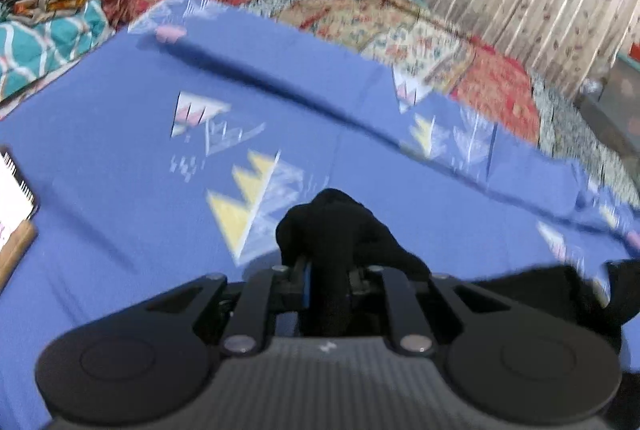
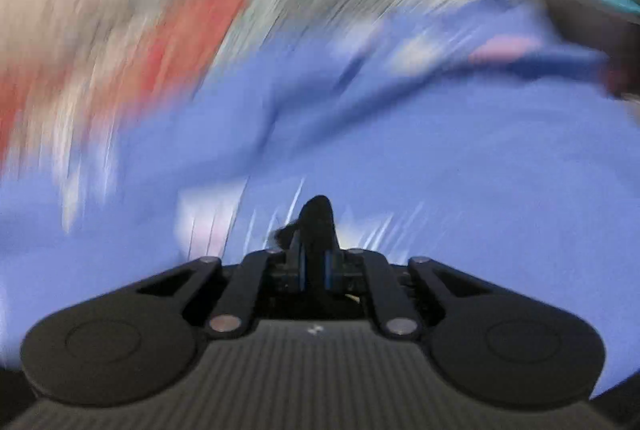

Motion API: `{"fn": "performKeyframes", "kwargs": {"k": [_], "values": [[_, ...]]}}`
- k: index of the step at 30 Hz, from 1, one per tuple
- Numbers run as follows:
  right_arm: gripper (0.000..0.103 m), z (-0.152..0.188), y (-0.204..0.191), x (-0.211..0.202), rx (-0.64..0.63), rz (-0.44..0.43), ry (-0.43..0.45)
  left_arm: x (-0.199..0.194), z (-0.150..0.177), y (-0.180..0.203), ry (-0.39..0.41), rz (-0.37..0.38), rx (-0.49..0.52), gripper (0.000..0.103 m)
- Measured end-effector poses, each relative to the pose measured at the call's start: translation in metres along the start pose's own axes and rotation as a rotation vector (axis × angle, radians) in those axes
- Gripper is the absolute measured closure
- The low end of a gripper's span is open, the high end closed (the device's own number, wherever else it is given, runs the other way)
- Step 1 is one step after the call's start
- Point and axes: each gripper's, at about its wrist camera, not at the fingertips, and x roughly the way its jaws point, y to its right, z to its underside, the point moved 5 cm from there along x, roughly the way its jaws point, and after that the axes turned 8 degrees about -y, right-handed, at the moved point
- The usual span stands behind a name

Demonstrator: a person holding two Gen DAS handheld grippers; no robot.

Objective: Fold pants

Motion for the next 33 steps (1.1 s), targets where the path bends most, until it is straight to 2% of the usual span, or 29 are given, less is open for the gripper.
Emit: {"fn": "performKeyframes", "kwargs": {"k": [1, 3, 4, 5, 7, 10, 15, 19, 20, 23, 25, 26, 28, 30, 33], "values": [[0.092, -0.015, 0.022, -0.012, 0.113, 0.032, 0.084, 0.004, -0.006, 0.002, 0.006, 0.001, -0.002, 0.091], [0.088, -0.028, 0.056, -0.018, 0.243, 0.15, 0.133, 0.018, -0.011, 0.008, -0.011, -0.016, 0.007, 0.091], [0.079, -0.03, 0.07, -0.014, 0.267, 0.236, 0.116, 0.026, -0.01, 0.01, -0.028, -0.024, 0.011, 0.091], [0.062, -0.027, 0.08, -0.007, 0.269, 0.297, 0.075, 0.034, -0.009, 0.012, -0.046, -0.031, 0.015, 0.091], [0.05, -0.017, 0.09, 0.002, 0.246, 0.342, -0.001, 0.047, 0.0, 0.014, -0.079, -0.047, 0.024, 0.091], [0.05, -0.004, 0.092, -0.006, 0.244, 0.34, 0.032, 0.051, 0.006, 0.012, -0.078, -0.061, 0.025, 0.088], [0.05, -0.013, 0.066, 0.002, 0.143, 0.255, -0.018, 0.048, 0.007, 0.008, -0.076, -0.061, 0.034, 0.087], [0.031, -0.02, 0.028, 0.037, 0.034, 0.232, -0.115, 0.044, 0.007, 0.009, -0.071, -0.064, 0.048, 0.087], [0.03, -0.022, 0.023, 0.049, 0.028, 0.244, -0.139, 0.041, 0.007, 0.01, -0.068, -0.065, 0.053, 0.088], [0.029, -0.028, 0.023, 0.084, 0.087, 0.322, -0.196, 0.029, 0.007, 0.015, -0.034, -0.068, 0.076, 0.088], [0.028, -0.029, 0.029, 0.105, 0.179, 0.349, -0.251, 0.015, 0.007, 0.015, 0.005, -0.067, 0.073, 0.088], [0.024, -0.029, 0.034, 0.112, 0.227, 0.354, -0.268, 0.007, 0.008, 0.014, 0.027, -0.062, 0.065, 0.089], [0.013, -0.031, 0.039, 0.122, 0.286, 0.354, -0.261, -0.011, 0.011, 0.011, 0.077, -0.05, 0.048, 0.089], [0.011, -0.035, 0.037, 0.13, 0.297, 0.38, -0.26, -0.027, 0.019, 0.009, 0.117, -0.052, 0.047, 0.089], [0.01, -0.039, 0.032, 0.138, 0.278, 0.416, -0.258, -0.038, 0.031, 0.008, 0.12, -0.074, 0.069, 0.089]]}}
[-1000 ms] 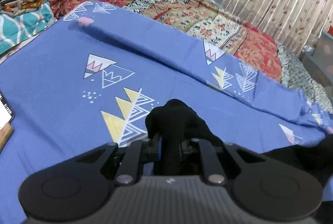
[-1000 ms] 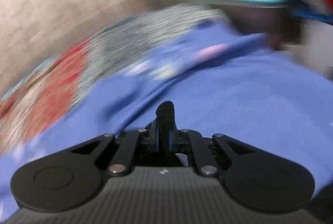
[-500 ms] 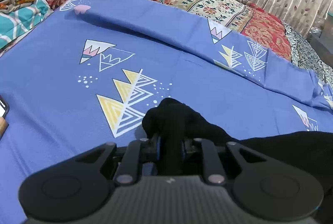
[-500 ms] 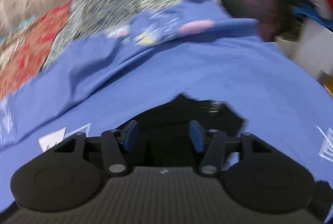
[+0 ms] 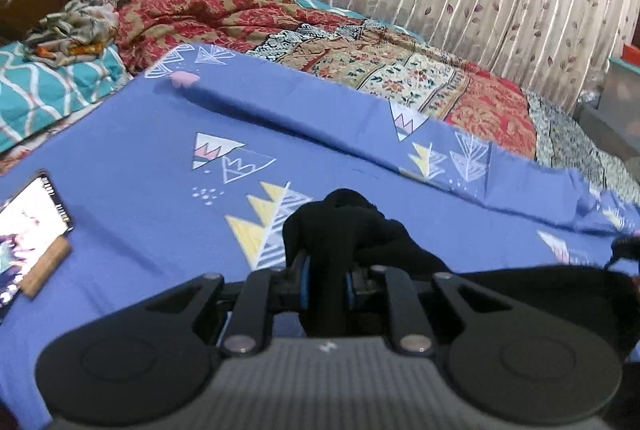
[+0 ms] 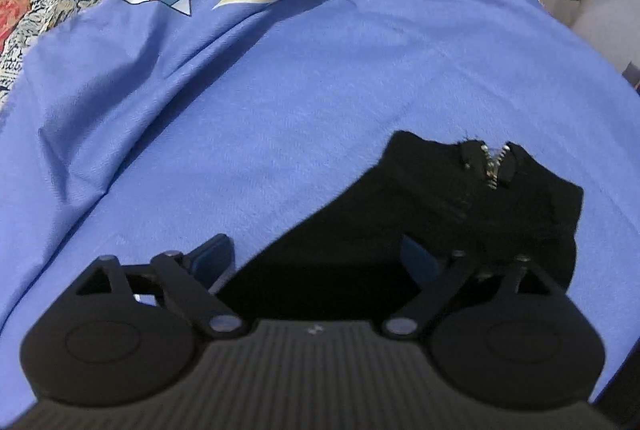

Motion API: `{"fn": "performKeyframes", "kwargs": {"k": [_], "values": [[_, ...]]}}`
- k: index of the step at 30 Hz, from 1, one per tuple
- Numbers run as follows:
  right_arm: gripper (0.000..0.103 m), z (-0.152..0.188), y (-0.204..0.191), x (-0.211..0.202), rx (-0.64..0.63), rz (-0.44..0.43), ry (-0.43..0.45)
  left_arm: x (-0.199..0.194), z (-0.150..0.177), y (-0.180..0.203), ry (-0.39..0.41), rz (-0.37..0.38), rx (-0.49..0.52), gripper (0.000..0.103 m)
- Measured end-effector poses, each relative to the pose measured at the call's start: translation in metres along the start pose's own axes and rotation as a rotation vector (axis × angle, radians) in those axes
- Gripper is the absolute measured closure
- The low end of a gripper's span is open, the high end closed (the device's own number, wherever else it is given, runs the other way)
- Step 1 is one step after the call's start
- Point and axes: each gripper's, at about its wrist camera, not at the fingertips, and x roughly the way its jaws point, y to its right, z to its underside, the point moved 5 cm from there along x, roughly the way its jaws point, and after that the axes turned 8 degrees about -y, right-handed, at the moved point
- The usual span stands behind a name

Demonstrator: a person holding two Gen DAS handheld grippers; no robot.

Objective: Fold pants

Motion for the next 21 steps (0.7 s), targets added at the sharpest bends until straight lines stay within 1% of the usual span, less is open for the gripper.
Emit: {"fn": "performKeyframes", "kwargs": {"k": [1, 2, 3, 4, 5, 6, 8, 9, 12, 13, 15, 18, 19, 20, 21], "values": [[0.015, 0.002, 0.0, 0.001, -0.01, 0.015, 0.012, -0.003, 0.003, 0.0, -0.001, -0.008, 0.009, 0.089], [0.032, 0.003, -0.001, 0.001, -0.026, 0.033, 0.028, -0.006, 0.005, -0.001, 0.001, -0.014, 0.016, 0.089], [0.043, 0.004, 0.0, -0.001, -0.049, 0.058, 0.057, -0.01, 0.007, -0.001, 0.005, -0.018, 0.022, 0.089], [0.073, 0.005, -0.001, -0.007, -0.063, 0.066, 0.081, -0.012, 0.008, -0.001, 0.01, -0.02, 0.026, 0.089], [0.097, 0.005, 0.001, -0.009, -0.069, 0.063, 0.087, -0.014, 0.008, -0.001, 0.012, -0.019, 0.029, 0.089], [0.097, 0.005, 0.004, -0.01, -0.061, 0.047, 0.08, -0.014, 0.007, -0.001, 0.012, -0.019, 0.031, 0.089], [0.098, 0.0, 0.02, -0.017, 0.013, -0.036, 0.08, -0.012, 0.005, 0.0, 0.012, -0.018, 0.03, 0.089], [0.098, -0.001, 0.029, -0.023, 0.061, -0.085, 0.088, -0.011, 0.003, 0.001, 0.012, -0.014, 0.025, 0.089], [0.098, -0.014, 0.059, -0.049, 0.192, -0.274, 0.124, -0.01, -0.009, 0.005, 0.034, 0.008, 0.03, 0.09], [0.098, -0.019, 0.071, -0.062, 0.233, -0.346, 0.142, -0.009, -0.016, 0.009, 0.051, 0.011, 0.041, 0.09], [0.098, -0.029, 0.095, -0.088, 0.307, -0.456, 0.177, -0.01, -0.031, 0.016, 0.086, 0.019, 0.053, 0.09], [0.098, -0.039, 0.143, -0.138, 0.403, -0.649, 0.266, -0.019, -0.051, 0.023, 0.154, 0.055, 0.016, 0.09], [0.098, -0.037, 0.157, -0.153, 0.413, -0.702, 0.297, -0.026, -0.054, 0.023, 0.186, 0.074, -0.008, 0.09], [0.098, -0.031, 0.174, -0.169, 0.414, -0.748, 0.331, -0.033, -0.055, 0.022, 0.222, 0.088, -0.029, 0.093], [0.098, -0.022, 0.193, -0.182, 0.407, -0.778, 0.36, -0.042, -0.052, 0.019, 0.269, 0.075, -0.051, 0.094]]}}
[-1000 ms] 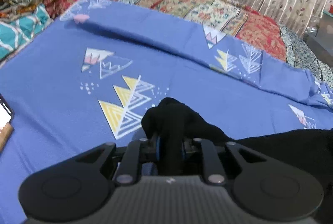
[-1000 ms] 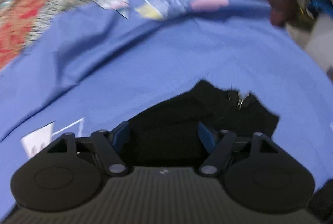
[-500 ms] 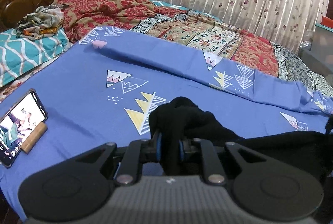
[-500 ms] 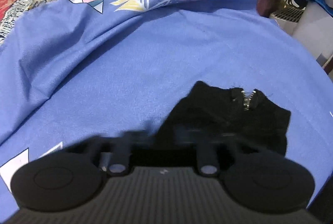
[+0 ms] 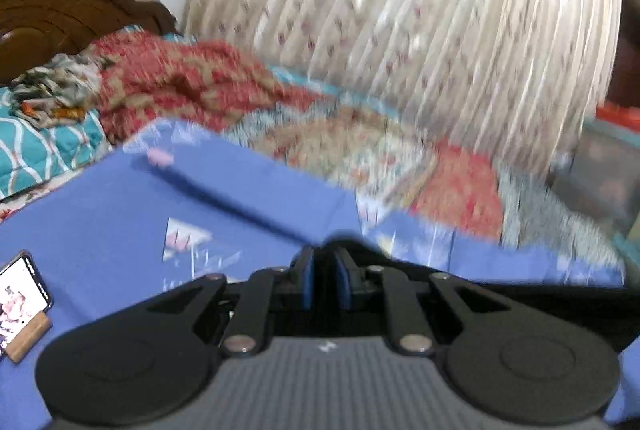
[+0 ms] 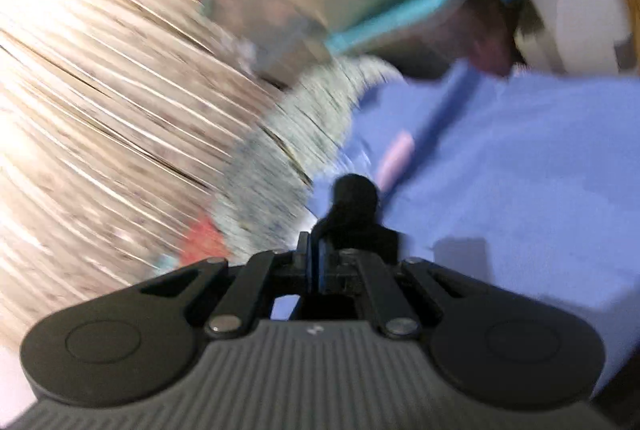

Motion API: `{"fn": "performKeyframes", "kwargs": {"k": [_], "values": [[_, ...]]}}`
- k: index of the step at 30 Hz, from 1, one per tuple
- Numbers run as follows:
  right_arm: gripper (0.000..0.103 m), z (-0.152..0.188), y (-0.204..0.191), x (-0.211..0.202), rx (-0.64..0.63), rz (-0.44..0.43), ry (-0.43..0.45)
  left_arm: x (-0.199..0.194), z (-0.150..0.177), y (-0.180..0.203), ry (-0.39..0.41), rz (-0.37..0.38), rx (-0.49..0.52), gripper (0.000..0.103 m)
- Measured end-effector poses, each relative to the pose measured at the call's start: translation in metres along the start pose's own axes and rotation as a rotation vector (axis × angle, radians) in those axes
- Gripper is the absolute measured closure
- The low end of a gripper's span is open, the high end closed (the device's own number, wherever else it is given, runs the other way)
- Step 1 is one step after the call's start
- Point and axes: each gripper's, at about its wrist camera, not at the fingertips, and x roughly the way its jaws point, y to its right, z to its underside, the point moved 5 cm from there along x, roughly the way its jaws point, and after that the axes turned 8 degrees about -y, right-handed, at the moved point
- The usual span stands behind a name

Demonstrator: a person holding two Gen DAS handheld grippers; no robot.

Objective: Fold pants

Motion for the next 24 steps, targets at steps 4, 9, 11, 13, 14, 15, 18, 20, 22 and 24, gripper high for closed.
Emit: {"fn": "performKeyframes", "kwargs": {"k": [4, 9, 11, 13, 14, 15, 18, 20, 22, 24], "values": [[0.098, 0.024, 0.052, -0.076, -0.004, -0.02, 0.002, -0.032, 0.015, -0.03, 0.027, 0.039, -0.089, 0.094], [0.098, 0.085, 0.164, -0.13, 0.081, 0.189, -0.067, -0.033, 0.062, -0.062, -0.158, -0.039, -0.049, 0.094], [0.098, 0.104, 0.204, -0.125, 0.188, 0.297, -0.119, -0.02, 0.067, -0.063, -0.24, -0.055, -0.034, 0.094], [0.098, 0.114, 0.219, -0.121, 0.248, 0.292, -0.113, -0.009, 0.061, -0.051, -0.26, -0.06, 0.018, 0.092], [0.098, 0.116, 0.217, -0.119, 0.248, 0.287, -0.104, -0.004, 0.055, -0.041, -0.256, -0.06, 0.053, 0.089], [0.098, 0.117, 0.214, -0.115, 0.236, 0.289, -0.098, 0.002, 0.049, -0.029, -0.252, -0.059, 0.1, 0.086], [0.098, 0.114, 0.206, -0.104, 0.189, 0.314, -0.109, 0.027, 0.04, 0.022, -0.234, -0.083, 0.349, 0.046], [0.097, 0.112, 0.206, -0.098, 0.189, 0.321, -0.112, 0.049, 0.041, 0.056, -0.212, -0.093, 0.552, 0.042], [0.097, 0.111, 0.211, -0.101, 0.201, 0.318, -0.116, 0.075, 0.051, 0.081, -0.251, -0.074, 0.697, 0.023], [0.097, 0.116, 0.217, -0.108, 0.206, 0.316, -0.118, 0.102, 0.068, 0.098, -0.301, -0.064, 0.811, 0.006]]}}
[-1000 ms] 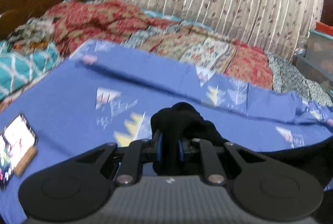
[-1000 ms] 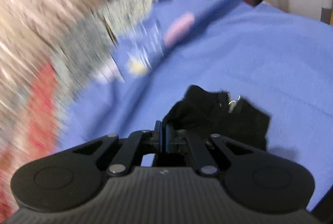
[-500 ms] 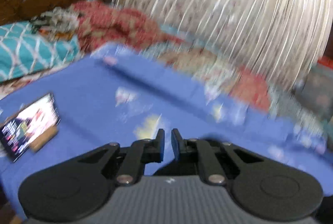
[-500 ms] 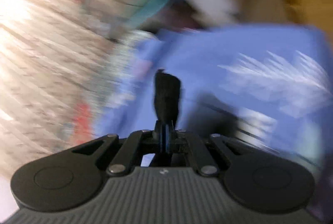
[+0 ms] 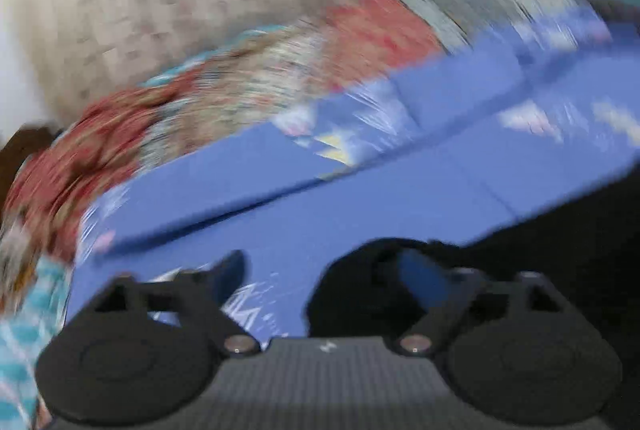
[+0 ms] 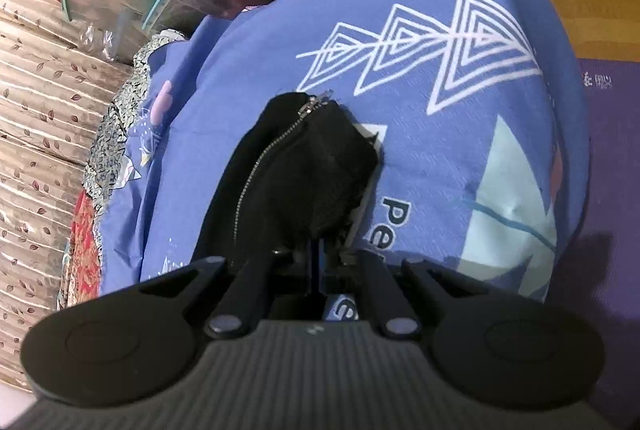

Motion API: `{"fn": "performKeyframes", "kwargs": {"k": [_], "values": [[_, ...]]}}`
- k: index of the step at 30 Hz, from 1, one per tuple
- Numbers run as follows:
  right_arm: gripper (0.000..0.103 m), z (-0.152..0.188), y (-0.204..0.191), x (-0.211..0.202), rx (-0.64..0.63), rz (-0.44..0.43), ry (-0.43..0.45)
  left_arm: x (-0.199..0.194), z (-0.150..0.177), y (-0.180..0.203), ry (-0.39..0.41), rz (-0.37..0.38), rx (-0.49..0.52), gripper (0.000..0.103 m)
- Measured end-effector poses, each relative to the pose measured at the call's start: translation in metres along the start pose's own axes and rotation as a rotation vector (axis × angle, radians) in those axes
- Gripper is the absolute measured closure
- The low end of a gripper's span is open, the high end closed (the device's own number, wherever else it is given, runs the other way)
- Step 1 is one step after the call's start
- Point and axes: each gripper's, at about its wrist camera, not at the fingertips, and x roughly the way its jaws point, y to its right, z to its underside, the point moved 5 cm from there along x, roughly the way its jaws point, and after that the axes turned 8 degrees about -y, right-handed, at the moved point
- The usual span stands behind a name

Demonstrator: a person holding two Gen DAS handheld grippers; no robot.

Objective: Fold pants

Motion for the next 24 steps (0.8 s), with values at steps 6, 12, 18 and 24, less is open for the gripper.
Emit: {"fn": "performKeyframes", "kwargs": {"k": [6, 12, 18, 24], "values": [[0.097, 0.0, 0.008, 0.0, 0.03, -0.015, -0.013, 0.059, -0.003, 0.02, -0.152, -0.047, 0.033, 0.096], [0.097, -0.002, -0.003, -0.003, 0.003, -0.036, -0.019, -0.03, -0.002, -0.037, 0.118, -0.071, -0.261, 0.096], [0.097, 0.005, 0.006, -0.005, 0.014, -0.033, -0.023, -0.149, 0.076, -0.055, 0.384, -0.044, -0.423, 0.096], [0.093, 0.008, 0.011, -0.004, 0.015, 0.027, -0.019, -0.173, 0.18, -0.011, 0.177, 0.053, -0.443, 0.089]]}}
